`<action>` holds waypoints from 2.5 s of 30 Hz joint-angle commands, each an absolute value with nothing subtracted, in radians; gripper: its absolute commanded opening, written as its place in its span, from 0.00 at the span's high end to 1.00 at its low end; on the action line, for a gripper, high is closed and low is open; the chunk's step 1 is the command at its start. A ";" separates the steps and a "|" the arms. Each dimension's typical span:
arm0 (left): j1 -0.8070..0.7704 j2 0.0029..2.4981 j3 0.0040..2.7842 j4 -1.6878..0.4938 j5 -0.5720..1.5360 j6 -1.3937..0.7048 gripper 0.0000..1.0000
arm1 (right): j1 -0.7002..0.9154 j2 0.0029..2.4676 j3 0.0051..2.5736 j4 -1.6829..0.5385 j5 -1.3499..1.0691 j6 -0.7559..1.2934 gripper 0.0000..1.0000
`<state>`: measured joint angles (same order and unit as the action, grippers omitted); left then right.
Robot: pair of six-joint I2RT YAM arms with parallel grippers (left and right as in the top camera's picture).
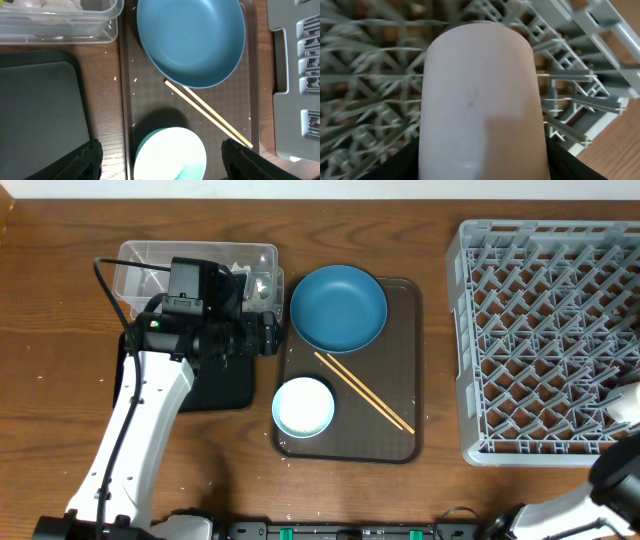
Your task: Sort waste into correct bins and load items into the dishwasher rack
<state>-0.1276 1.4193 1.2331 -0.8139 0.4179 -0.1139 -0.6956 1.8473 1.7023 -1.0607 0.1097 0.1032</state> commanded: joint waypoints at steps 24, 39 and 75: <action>-0.130 1.420 1.240 -0.857 0.406 -0.098 0.17 | -0.724 1.813 1.962 -1.093 -0.131 0.115 0.01; -0.130 1.420 1.240 -0.934 0.406 -0.097 0.17 | -0.356 1.780 1.859 -1.213 -0.253 0.023 0.01; -0.130 1.420 1.215 -0.994 0.406 -0.098 0.17 | 0.398 2.050 1.370 -0.482 0.030 0.457 0.78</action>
<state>-0.1280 1.4193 1.2209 -0.9909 0.4118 -0.1036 0.3969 2.0262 1.3750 -0.4953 -0.0257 0.3824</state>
